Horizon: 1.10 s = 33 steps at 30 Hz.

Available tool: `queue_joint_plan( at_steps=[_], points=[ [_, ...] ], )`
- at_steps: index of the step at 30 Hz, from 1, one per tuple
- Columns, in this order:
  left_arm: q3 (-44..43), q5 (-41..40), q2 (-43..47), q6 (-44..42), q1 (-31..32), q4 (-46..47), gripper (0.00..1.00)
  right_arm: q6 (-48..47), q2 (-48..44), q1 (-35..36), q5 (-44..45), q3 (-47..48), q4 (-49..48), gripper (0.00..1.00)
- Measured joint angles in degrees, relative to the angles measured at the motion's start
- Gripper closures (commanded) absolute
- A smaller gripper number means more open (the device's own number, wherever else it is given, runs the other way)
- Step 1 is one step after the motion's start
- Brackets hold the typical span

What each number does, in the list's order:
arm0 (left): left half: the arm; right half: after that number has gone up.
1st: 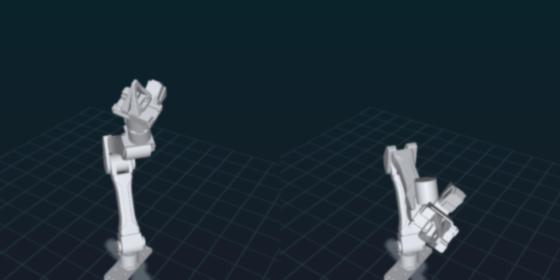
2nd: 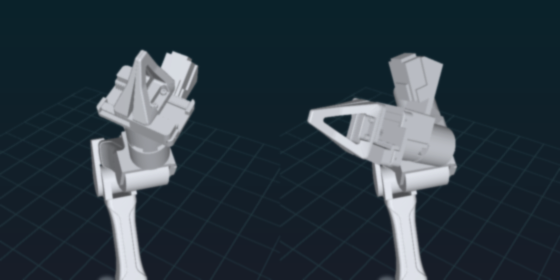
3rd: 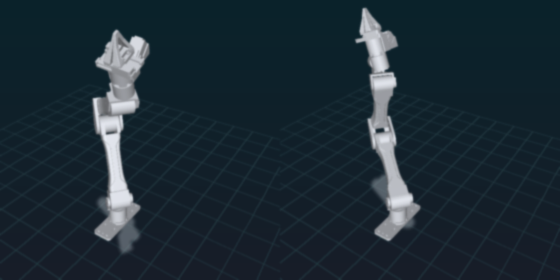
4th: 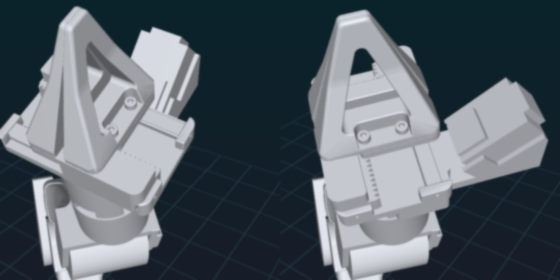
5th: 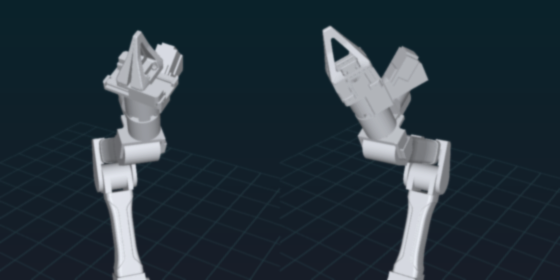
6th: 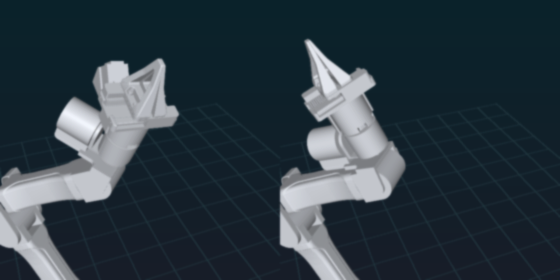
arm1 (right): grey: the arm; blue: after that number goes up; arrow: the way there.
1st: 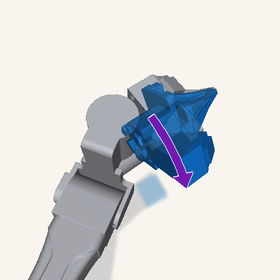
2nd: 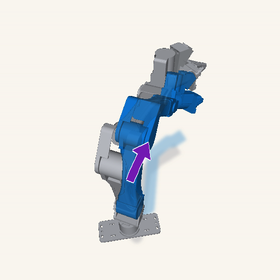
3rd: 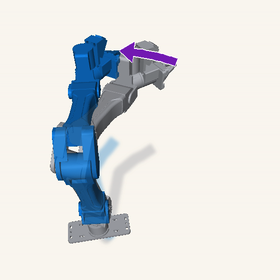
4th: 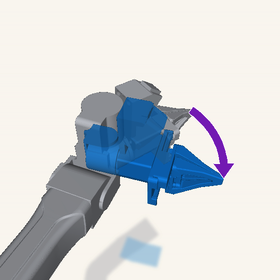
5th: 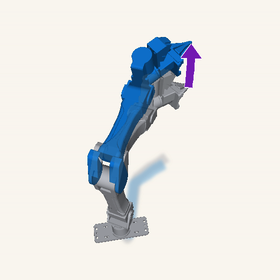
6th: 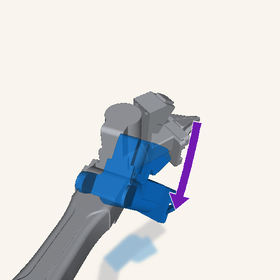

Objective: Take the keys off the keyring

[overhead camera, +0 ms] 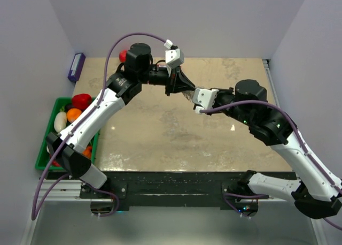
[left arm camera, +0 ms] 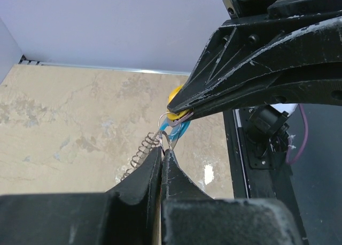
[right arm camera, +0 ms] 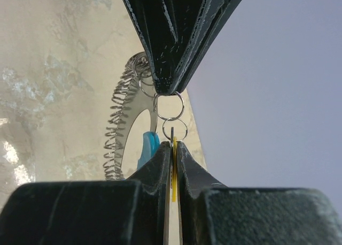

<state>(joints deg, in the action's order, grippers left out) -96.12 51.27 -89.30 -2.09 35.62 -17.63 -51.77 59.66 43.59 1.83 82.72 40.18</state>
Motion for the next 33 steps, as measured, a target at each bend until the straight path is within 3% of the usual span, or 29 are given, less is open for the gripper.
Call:
queue_joint_plan(
  at_steps=[33],
  points=[
    [0.4,-1.1,0.2,0.0,-1.9,-0.2,1.0,8.1,5.3,-0.6,-5.8,4.4,-0.1,1.0]
  ],
)
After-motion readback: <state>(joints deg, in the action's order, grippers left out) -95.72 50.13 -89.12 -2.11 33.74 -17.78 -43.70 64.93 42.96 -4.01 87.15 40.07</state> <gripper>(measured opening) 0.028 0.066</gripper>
